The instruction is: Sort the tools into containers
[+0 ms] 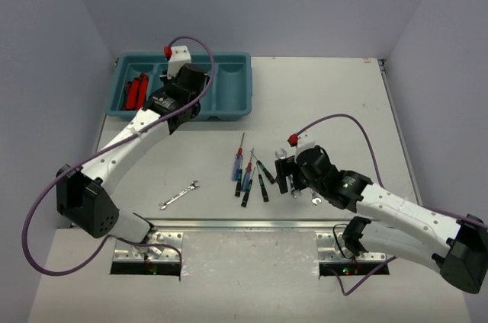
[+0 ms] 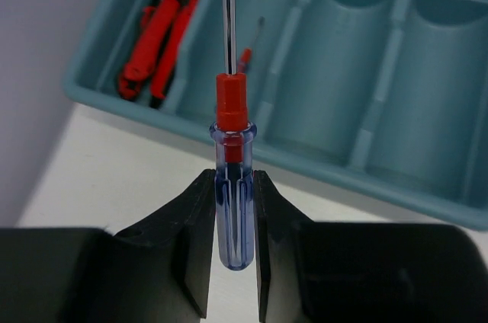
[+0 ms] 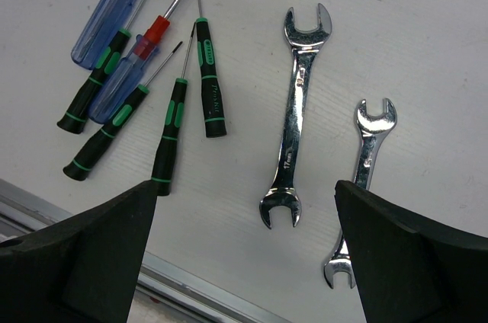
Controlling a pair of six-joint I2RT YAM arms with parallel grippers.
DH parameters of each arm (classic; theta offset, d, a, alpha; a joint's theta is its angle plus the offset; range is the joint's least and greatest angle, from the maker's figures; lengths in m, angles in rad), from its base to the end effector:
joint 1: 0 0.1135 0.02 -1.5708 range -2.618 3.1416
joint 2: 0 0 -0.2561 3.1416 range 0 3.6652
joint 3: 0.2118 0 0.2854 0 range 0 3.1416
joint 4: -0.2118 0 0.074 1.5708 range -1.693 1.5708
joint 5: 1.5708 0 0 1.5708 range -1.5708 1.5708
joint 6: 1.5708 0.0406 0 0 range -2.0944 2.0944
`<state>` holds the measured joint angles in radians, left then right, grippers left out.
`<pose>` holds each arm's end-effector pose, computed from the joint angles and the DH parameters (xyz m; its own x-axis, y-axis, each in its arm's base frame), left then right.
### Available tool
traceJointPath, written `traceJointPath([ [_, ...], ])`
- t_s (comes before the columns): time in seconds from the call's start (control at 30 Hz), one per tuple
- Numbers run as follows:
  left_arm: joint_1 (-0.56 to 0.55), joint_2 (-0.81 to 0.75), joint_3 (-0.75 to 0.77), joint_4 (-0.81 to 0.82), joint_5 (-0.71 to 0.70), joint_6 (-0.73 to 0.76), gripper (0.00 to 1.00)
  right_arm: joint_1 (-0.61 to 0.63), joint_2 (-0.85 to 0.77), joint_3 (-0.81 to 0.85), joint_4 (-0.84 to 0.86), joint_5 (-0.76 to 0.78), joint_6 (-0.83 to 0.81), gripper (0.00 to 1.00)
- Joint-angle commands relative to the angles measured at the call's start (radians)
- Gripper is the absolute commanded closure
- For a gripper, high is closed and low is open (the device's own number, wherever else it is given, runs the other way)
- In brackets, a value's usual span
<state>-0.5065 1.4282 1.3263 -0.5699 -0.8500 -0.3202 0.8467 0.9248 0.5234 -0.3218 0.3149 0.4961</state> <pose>0.3175 -0.1413 0.3356 -0.4555 0.0152 -0.8901 -0.3555 0.9136 0.1975 0.1621 0.1644 0.1897 -0.6514 -0.0533 -0.7569 -0.2824 0.9429 0.1766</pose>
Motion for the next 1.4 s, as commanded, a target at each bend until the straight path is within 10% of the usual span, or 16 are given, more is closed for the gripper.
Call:
traceJointPath([
  [0.0, 0.079, -0.007, -0.021, 0.329, 0.133, 0.496, 1.0, 0.0, -0.039, -0.006, 0.033, 0.033, -0.01, 0.01],
  [0.5, 0.457, 0.185, -0.038, 0.698, 0.664, 0.587, 1.0, 0.0, -0.024, -0.003, 0.038, -0.007, -0.014, 0.01],
  [0.83, 0.505, 0.469, 0.168, 0.563, 0.84, 0.563, 1.0, 0.0, -0.002, -0.001, 0.04, -0.007, -0.019, 0.01],
  [1.2, 0.505, 0.487, 0.325, 0.379, 0.603, 0.372, 0.36, 0.0, 0.065, 0.012, 0.055, -0.025, -0.008, 0.01],
  [1.23, 0.504, 0.471, 0.35, 0.349, 0.597, 0.36, 0.06, 0.0, 0.074, 0.018, 0.057, -0.033, -0.003, 0.01],
  [1.37, 0.502, 0.326, 0.372, 0.234, 0.662, 0.192, 0.0, 0.0, 0.144, 0.086, 0.039, -0.045, 0.08, 0.01],
])
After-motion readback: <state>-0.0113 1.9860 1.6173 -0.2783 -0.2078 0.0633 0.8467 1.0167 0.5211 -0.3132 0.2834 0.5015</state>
